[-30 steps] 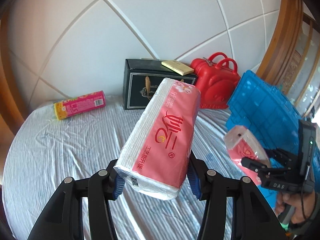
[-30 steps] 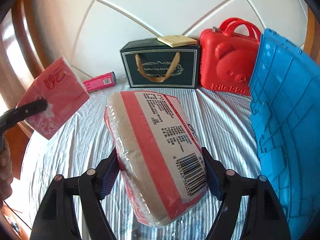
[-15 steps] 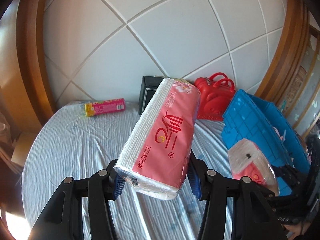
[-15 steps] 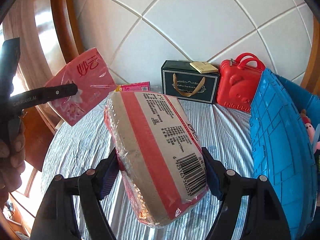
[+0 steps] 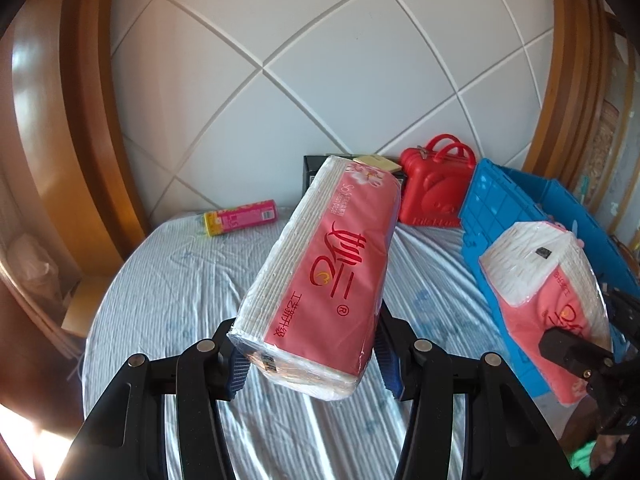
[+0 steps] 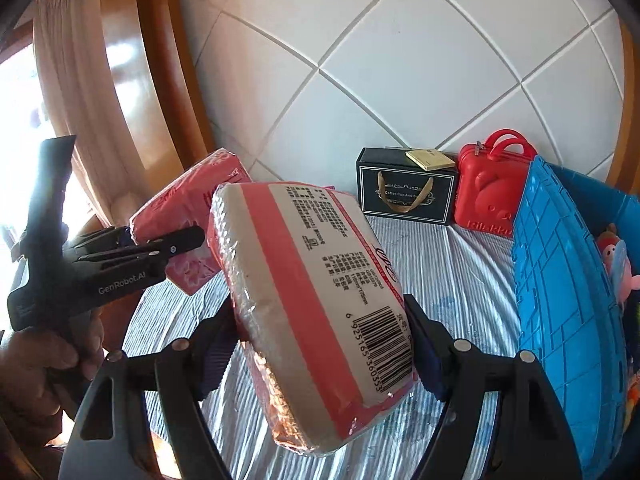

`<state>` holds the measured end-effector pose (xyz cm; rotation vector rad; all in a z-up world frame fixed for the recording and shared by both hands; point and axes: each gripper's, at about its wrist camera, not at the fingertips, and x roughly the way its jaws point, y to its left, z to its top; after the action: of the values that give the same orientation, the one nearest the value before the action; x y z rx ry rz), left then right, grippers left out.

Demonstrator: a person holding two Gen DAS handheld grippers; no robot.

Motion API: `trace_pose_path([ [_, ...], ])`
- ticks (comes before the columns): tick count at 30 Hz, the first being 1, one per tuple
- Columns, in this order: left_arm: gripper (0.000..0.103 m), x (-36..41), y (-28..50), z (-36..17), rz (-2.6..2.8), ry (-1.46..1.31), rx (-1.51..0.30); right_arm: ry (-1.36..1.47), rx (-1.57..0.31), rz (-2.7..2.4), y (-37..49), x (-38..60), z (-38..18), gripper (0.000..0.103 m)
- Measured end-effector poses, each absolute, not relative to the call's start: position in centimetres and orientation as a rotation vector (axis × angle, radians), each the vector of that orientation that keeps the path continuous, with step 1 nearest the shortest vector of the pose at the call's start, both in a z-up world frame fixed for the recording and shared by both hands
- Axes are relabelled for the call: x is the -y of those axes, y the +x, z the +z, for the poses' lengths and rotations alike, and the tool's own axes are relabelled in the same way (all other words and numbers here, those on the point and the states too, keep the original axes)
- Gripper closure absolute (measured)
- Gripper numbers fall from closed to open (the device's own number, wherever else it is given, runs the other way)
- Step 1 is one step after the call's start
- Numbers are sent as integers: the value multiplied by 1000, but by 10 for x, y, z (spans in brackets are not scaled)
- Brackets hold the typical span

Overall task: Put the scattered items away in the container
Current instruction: 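Lift both tissue packs with both tools and carry them toward the blue crate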

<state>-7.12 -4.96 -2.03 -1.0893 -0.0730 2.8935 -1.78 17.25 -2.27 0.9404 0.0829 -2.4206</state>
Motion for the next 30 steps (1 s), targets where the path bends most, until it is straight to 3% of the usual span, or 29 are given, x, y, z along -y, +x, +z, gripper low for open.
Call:
trace_pose_path([
  [30,52,3,-14,31,3179,-994,-44,807,-50,-2273,-13,-211,-9,27],
])
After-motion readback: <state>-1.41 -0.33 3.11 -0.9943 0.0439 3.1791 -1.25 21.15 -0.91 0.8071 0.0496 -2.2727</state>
